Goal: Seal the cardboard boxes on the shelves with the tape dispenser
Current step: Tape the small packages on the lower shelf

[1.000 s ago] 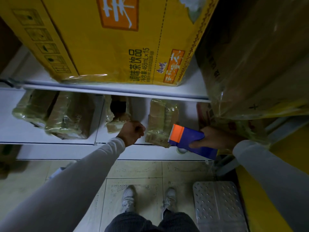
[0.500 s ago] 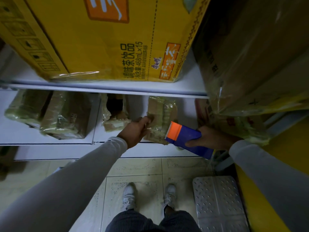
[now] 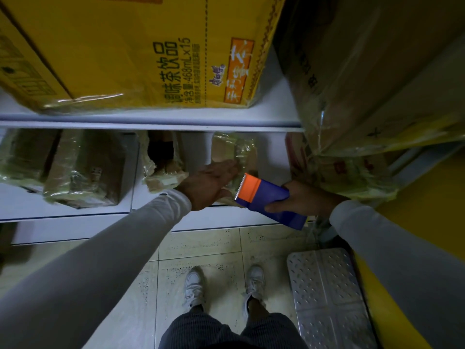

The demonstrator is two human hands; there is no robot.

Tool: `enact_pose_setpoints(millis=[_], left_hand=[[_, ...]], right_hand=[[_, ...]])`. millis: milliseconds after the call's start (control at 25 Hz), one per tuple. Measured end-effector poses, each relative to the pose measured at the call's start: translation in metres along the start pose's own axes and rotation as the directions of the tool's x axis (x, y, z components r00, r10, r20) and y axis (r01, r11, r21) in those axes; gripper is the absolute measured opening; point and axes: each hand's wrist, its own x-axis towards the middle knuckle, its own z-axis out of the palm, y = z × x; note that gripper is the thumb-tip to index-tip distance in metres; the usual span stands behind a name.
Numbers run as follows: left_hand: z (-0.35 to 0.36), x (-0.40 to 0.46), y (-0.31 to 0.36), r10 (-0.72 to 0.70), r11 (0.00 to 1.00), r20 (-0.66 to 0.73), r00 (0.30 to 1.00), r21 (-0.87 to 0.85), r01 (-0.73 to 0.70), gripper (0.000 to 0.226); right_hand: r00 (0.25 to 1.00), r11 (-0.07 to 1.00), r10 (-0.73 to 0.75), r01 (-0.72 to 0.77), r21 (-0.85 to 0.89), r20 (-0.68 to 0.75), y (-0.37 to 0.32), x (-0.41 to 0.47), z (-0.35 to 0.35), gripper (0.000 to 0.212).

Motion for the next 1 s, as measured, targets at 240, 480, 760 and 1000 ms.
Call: enact_pose_setpoints(millis=[240, 480, 760, 1000], left_hand=[[0.004, 0.004, -0.016, 0.093, 0.995, 0.037, 0.995, -0.042, -0.091, 0.05], [-0.005, 0.01, -0.013, 0.093, 0.995, 0.091, 0.991, -0.033, -0.091, 0.053], [0.015, 0.027, 0.049, -0.189, 0.949, -0.005, 0.982, 0.258, 0.184, 0.061], [0.02, 0.017, 0.037, -0.2, 0.963, -0.028, 0.979, 0.181, 0.202, 0.06]], right_hand=[[0.999, 0.995, 0.031, -0.034, -0.089, -0.031, 0.023, -0.029, -0.014, 0.033], [0.983, 0.978, 0.159, -0.17, -0.125, -0.091, 0.044, -0.046, -0.02, 0.047], [0.957, 0.961, 0.212, -0.241, -0.135, -0.199, 0.033, -0.017, 0.014, 0.047], [0.919, 0.849, 0.33, -0.389, -0.357, -0.217, 0.053, -0.014, 0.063, 0.043]])
